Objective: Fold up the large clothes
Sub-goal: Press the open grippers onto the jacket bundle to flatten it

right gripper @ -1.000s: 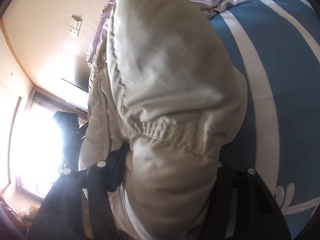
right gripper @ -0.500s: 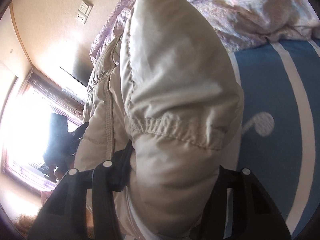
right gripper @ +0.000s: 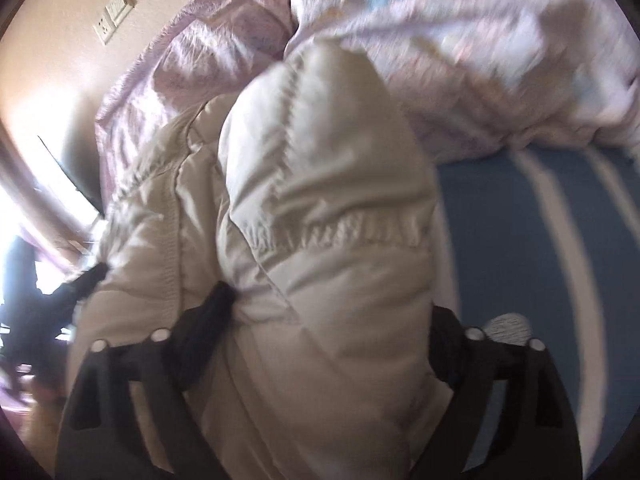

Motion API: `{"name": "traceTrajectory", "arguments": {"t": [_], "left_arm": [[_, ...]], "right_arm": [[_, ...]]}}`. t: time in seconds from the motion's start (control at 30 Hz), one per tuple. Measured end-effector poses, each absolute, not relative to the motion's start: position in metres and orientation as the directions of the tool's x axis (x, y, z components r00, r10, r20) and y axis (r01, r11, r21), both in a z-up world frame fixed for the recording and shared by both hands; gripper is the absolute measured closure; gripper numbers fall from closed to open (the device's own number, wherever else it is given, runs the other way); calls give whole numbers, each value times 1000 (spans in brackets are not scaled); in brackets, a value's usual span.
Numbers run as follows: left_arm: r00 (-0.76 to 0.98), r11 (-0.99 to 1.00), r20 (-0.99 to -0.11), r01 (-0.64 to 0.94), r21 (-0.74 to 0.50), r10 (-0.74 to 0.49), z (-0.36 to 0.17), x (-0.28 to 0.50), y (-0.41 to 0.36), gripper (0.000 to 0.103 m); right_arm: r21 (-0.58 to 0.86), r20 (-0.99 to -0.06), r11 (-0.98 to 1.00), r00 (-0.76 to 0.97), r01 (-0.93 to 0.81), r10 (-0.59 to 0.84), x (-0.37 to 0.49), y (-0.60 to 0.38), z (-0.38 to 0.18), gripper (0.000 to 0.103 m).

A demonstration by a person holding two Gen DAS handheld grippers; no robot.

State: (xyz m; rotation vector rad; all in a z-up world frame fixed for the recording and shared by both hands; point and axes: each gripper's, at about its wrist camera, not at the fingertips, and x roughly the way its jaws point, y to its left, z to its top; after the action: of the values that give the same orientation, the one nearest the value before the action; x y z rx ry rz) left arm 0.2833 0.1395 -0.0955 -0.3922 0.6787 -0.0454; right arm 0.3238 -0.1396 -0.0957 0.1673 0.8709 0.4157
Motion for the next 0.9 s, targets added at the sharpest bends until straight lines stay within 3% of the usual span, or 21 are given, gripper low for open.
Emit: {"name": "traceTrajectory", "arguments": {"t": [0.13,0.27,0.47,0.9], "left_arm": [[802,956,-593,-112,-270,-74,-74,265,134,5],[822,973,-569,-114,-200,-21,-59,245,117,3],[811,993,-583,-103,-61,49,-60,248,77,3],[794,993,-607,-101,-57,46,-88,266,68,1]], "right_arm": [[119,-611,975,760,-190,223,273,-153,-56,12],[116,-522,969,817,-216,245,252,-183,-27,14],[10,-560,954,789,-300,253,262,-116,-52,27],[109,-665,933,672,-344,326,293,-108,-93,25]]}}
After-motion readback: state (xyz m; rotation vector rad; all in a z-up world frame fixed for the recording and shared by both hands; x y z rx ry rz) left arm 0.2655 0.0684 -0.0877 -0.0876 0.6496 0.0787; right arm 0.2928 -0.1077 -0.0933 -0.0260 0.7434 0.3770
